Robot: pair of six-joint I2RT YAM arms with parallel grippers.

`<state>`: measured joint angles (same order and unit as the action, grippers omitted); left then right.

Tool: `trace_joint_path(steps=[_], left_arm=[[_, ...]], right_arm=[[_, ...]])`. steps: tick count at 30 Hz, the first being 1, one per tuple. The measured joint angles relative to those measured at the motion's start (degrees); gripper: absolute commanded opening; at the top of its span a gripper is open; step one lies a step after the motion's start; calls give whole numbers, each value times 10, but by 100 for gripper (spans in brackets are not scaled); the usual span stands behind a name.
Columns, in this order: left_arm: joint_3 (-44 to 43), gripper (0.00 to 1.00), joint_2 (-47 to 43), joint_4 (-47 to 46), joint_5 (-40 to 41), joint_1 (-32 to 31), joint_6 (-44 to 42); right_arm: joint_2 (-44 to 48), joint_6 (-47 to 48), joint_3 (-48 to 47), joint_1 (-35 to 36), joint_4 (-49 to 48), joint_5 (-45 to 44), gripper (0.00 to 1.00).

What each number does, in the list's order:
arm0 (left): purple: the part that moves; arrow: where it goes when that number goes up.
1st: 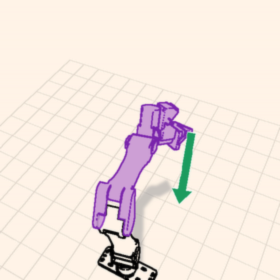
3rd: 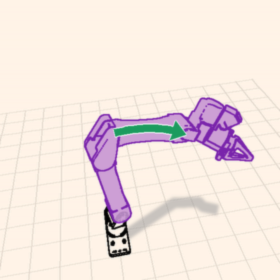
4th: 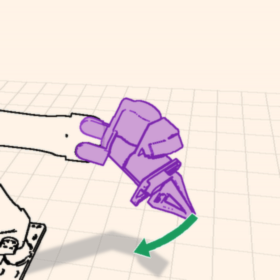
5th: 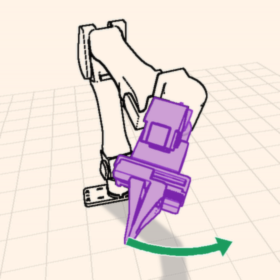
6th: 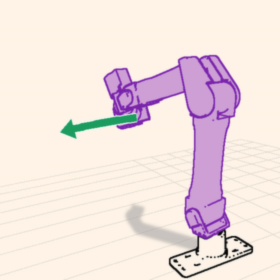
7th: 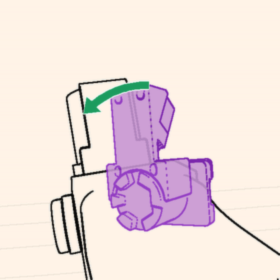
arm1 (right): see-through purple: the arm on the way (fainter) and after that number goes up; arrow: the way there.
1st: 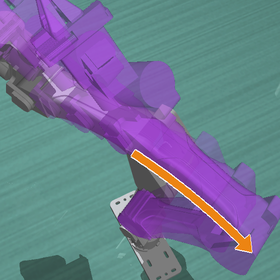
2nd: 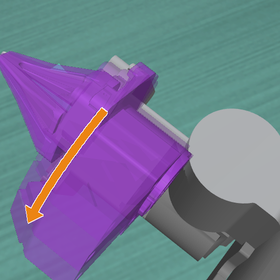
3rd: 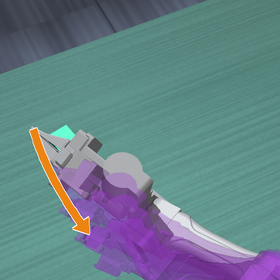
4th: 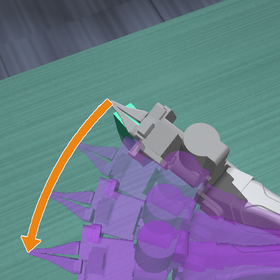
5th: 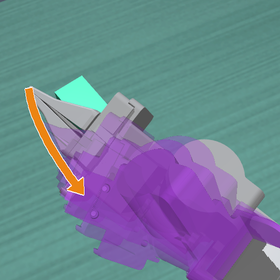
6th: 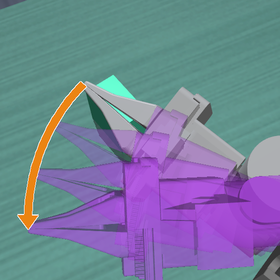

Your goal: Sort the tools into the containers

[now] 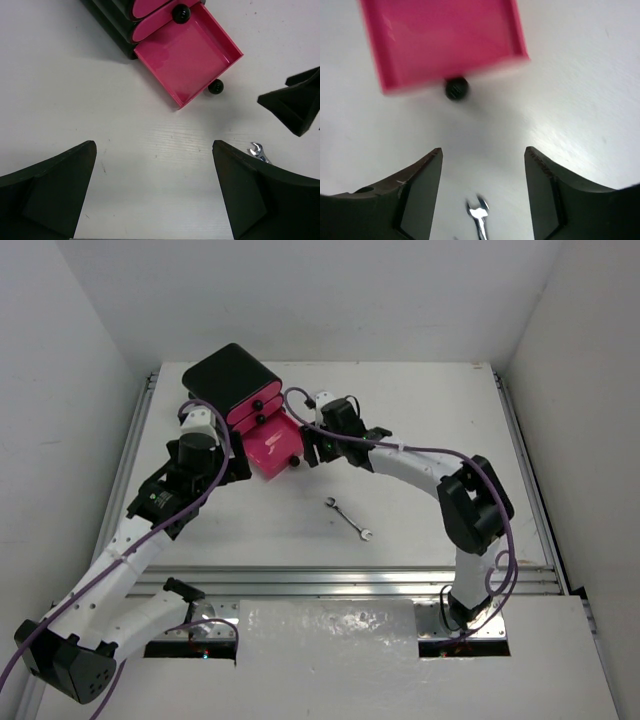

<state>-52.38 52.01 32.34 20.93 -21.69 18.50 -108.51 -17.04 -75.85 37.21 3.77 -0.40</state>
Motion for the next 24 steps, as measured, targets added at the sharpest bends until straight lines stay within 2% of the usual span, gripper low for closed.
trace_joint_path(steps=[2,5,9,13,24], left_arm=[[0,100,0,0,1,0,0],[0,100,0,0,5,0,0],[0,100,0,0,4,0,0],[0,100,0,0,4,0,0],[0,100,0,0,-2,0,0]], right_arm=[[-4,11,-30,0,84,-24,55],[-21,24,-43,0,201,-47,48],[-59,37,-42,-1,299,-50,46],[-63,48,-26,-1,339,-38,43],[-57,48,12,11,340,-20,44]])
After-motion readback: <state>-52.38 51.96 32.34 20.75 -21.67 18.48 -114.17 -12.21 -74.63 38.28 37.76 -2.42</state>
